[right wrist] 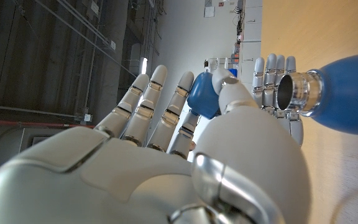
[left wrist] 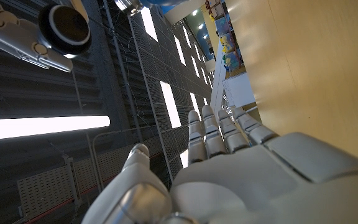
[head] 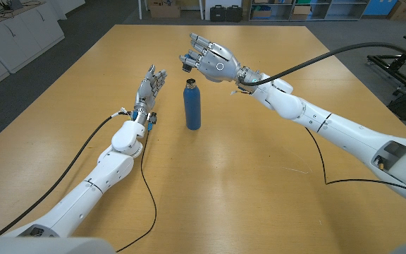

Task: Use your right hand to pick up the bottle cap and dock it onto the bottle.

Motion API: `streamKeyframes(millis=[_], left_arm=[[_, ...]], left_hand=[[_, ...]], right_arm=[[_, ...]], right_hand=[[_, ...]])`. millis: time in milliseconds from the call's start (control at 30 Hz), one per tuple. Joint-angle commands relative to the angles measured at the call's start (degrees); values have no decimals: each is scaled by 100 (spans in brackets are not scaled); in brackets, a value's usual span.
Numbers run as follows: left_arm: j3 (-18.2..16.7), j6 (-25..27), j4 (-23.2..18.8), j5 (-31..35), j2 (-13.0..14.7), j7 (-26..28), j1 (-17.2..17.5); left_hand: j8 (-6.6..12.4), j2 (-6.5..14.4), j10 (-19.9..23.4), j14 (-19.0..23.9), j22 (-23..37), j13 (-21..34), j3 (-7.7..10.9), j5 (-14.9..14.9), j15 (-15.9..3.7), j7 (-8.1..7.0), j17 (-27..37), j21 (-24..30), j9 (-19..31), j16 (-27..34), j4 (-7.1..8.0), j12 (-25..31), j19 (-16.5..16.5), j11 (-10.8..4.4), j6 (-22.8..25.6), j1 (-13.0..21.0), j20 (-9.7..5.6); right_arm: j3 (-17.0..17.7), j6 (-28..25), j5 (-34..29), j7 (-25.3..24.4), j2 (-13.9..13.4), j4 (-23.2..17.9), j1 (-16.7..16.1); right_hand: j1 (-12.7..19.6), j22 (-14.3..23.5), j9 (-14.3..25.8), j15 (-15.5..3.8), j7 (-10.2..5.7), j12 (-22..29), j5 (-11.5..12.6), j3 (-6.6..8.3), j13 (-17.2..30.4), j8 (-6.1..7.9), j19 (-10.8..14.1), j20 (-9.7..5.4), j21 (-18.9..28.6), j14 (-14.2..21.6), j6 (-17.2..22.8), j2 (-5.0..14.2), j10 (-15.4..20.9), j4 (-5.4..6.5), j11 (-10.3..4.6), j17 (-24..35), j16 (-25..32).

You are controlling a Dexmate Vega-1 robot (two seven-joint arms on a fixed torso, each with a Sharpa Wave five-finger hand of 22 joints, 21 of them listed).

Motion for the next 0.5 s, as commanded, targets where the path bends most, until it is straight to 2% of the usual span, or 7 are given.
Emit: streamKeyframes(millis=[33,300,400,500], left_arm=[[-9,-57,3,-6,-13,-11,39],[-7,-93,28,-9,-42,-12,45],[-9,-126,51,-18,-61,-19,51],[-9,-157,74,-27,-74,-36,50]], left_hand=[[-9,42,34,61,17,15,19,-30,-154,-8,27,-9,14,-28,-29,2,13,-12,49,10,-101],[-14,43,37,62,17,16,18,-31,-155,-9,27,-9,14,-30,-31,-2,10,-6,54,6,-104],[-14,43,39,64,17,16,17,-31,-151,-8,27,-10,15,-30,-32,-3,10,-10,60,4,-106],[-16,43,44,61,17,16,16,-31,-153,-14,27,-9,15,-32,-33,-3,11,-14,58,3,-100]], right_arm=[[-193,-105,-174,-139,-18,324,163],[-323,-364,-409,-351,28,599,296],[-368,-640,-534,-597,115,827,320],[-419,-821,-610,-675,166,970,349]], right_hand=[[70,2,16,-833,-85,-19,29,79,23,74,5,-751,-8,50,1226,299,53,16,-3,15,-48],[63,4,18,-843,-86,-78,72,91,29,78,-21,-766,-39,94,1238,270,29,13,-3,15,-97],[75,5,20,-852,-88,-105,96,110,38,80,-33,-774,-54,102,1240,269,17,7,-4,16,-129],[244,6,26,-842,-88,-199,152,258,68,78,-20,-779,-87,154,1225,309,-16,-61,-7,31,-237]])
